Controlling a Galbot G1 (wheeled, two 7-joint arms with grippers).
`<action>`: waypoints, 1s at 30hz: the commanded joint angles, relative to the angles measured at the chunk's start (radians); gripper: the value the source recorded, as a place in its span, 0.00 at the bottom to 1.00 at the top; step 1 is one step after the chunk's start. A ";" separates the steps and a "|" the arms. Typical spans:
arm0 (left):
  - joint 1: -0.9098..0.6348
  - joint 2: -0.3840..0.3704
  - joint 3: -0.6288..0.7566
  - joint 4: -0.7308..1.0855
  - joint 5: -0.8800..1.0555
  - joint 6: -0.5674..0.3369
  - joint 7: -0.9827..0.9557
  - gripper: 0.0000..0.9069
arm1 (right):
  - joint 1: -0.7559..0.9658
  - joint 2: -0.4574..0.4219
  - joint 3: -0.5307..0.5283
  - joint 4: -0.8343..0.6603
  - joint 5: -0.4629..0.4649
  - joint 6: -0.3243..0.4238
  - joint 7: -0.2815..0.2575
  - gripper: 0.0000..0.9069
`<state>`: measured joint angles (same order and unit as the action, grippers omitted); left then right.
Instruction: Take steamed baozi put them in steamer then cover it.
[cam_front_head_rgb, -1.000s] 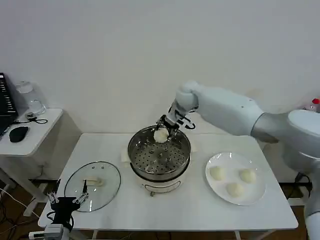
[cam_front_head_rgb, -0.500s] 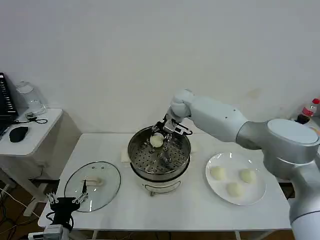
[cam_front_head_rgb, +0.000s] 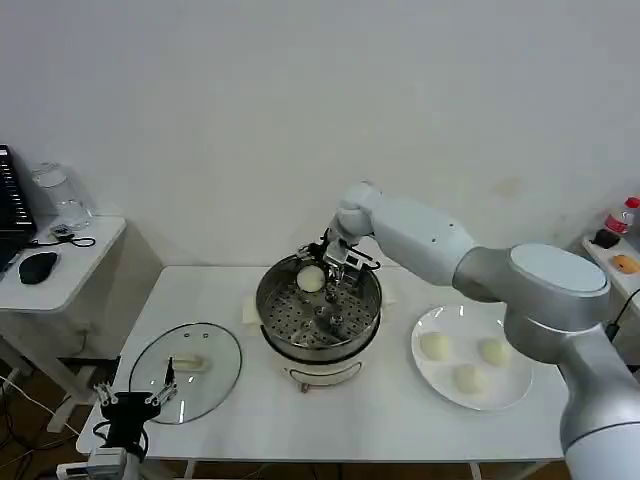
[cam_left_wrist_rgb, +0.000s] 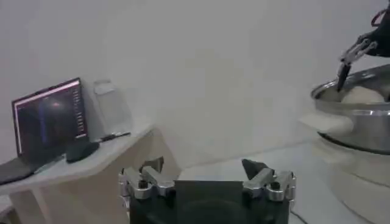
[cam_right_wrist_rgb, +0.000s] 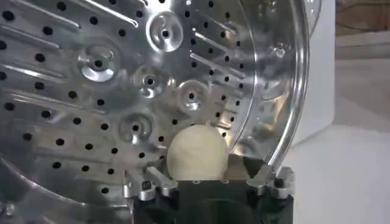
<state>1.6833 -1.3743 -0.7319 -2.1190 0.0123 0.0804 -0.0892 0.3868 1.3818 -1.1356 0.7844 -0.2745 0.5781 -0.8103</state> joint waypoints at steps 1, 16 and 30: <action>-0.003 0.002 0.005 0.003 -0.001 0.004 0.002 1.00 | 0.067 -0.053 -0.023 0.095 0.125 -0.066 -0.028 1.00; -0.052 0.140 0.028 -0.004 -0.075 0.051 0.020 1.00 | 0.348 -0.676 -0.256 0.643 0.399 -0.575 -0.109 1.00; -0.090 0.174 0.023 0.023 -0.134 0.075 0.017 1.00 | 0.158 -0.985 -0.264 0.835 0.446 -0.736 -0.120 1.00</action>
<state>1.6058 -1.2247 -0.7095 -2.1022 -0.0969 0.1470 -0.0726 0.5883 0.5681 -1.3820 1.4967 0.1255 -0.0604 -0.9203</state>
